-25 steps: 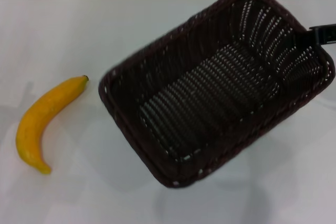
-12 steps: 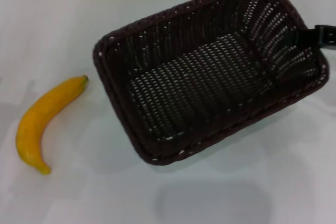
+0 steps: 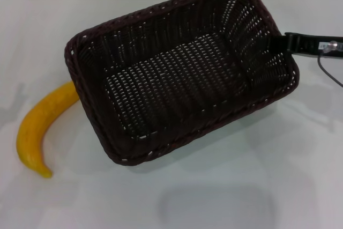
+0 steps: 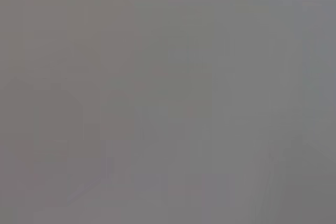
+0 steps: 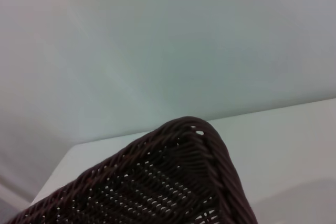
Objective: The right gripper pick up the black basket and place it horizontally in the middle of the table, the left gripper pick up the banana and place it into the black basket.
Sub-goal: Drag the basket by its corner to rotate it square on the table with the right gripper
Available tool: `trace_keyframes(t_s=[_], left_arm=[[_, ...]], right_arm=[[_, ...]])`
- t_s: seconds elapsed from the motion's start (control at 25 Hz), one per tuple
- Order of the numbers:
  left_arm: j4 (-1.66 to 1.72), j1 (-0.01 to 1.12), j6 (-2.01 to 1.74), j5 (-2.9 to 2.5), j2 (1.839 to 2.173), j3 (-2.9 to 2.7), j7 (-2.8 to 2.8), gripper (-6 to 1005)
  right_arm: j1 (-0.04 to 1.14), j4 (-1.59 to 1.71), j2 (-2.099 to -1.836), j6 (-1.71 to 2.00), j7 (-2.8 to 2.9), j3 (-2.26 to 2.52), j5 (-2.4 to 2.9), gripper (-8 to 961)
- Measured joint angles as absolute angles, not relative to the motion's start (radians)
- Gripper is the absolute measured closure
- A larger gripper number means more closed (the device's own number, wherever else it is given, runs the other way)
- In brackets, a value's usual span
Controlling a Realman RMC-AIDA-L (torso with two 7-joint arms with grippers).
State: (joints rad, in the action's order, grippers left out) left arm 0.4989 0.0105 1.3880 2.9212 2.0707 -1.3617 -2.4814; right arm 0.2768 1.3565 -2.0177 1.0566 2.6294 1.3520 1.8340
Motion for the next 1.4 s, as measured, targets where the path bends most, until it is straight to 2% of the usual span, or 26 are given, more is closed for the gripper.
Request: trace_keyframes(t_s=[0.32, 1.4], left_arm=[[0.498, 0.009, 1.391, 2.916, 2.07, -1.344, -2.461, 137], [0.499, 0.015, 1.399, 2.904, 2.069, -1.334, -2.46, 138]], right_arm=[[0.265, 1.345, -2.016, 0.966, 2.625, 1.414, 1.828, 797], [0.274, 1.337, -2.012, 0.989, 2.562, 1.406, 1.814, 782]])
